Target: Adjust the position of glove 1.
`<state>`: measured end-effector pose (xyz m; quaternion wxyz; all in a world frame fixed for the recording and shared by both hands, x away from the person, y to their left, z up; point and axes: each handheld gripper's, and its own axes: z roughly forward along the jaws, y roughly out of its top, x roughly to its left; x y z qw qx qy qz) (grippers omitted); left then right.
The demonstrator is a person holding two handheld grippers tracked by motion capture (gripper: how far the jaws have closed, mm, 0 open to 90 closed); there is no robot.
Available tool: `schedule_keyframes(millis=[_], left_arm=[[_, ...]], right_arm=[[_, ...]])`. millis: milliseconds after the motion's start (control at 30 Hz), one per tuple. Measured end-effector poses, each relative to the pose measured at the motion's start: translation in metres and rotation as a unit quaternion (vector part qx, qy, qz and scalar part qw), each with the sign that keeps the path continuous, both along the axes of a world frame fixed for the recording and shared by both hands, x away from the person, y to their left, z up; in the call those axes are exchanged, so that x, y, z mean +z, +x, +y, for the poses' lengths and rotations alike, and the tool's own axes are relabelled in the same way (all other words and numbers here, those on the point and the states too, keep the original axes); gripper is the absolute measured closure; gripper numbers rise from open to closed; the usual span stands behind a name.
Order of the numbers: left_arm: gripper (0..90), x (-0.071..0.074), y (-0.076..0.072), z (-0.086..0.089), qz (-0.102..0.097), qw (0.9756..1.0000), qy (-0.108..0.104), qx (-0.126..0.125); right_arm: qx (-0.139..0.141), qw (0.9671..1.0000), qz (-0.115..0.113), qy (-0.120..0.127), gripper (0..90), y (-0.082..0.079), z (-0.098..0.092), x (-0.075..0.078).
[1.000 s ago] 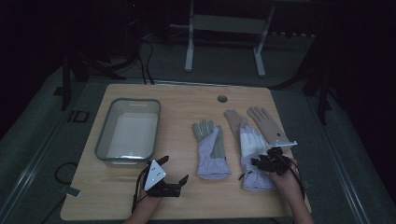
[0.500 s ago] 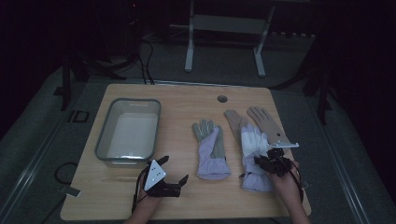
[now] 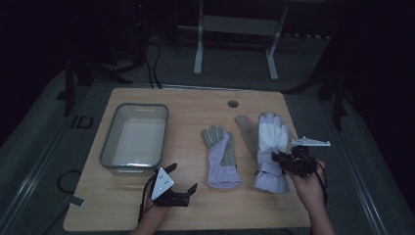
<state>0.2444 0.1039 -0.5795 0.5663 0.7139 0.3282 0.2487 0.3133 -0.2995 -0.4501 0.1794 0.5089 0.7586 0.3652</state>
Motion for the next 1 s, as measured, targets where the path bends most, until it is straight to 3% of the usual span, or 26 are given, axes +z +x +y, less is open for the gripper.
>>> schedule_keyframes(millis=[267, 467, 800, 1000], left_arm=[[1.4, 0.0, 0.0, 0.0, 0.0, 1.0, 0.0, 0.0], [1.4, 0.0, 0.0, 0.0, 0.0, 1.0, 0.0, 0.001], [1.4, 0.0, 0.0, 0.0, 0.002, 1.0, -0.002, 0.0], [1.4, 0.0, 0.0, 0.0, 0.0, 1.0, -0.001, 0.0]], right_arm=[[0.017, 0.9996, -0.021, -0.001, 75.8, 0.005, 0.016, 0.03], [0.038, 0.9989, -0.026, 0.006, 75.6, 0.009, 0.035, 0.041], [0.083, 0.9963, -0.023, 0.005, 75.6, 0.014, 0.083, 0.045], [0.102, 0.9947, -0.004, -0.011, 75.7, 0.017, 0.115, 0.032]])
